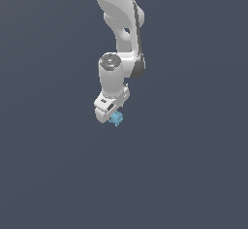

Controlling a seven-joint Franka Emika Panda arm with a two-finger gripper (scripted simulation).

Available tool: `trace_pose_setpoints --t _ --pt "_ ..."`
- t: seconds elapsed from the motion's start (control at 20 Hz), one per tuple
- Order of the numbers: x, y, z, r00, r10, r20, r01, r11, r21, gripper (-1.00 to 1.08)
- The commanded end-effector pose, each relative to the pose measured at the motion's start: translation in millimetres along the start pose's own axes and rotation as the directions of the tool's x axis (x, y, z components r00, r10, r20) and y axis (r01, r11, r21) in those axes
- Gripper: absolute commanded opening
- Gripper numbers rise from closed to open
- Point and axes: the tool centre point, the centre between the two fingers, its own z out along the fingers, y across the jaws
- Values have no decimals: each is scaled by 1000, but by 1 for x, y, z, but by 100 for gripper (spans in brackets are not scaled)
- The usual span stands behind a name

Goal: Pick up the object and move it to a goal position.

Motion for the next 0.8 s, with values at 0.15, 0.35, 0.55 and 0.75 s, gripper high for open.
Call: trace_pose_setpoints --t 0.15,0.35,0.55,0.75 --pt "-1 -1 2 1000 -24 -1 24 1000 0 100" --pt "-1 -1 4 1000 -19 0 19 1000 0 100" --pt "-1 -2 17 1000 -21 -1 21 1000 0 100" --pt "-1 -2 38 1000 -23 -1 23 1000 0 100"
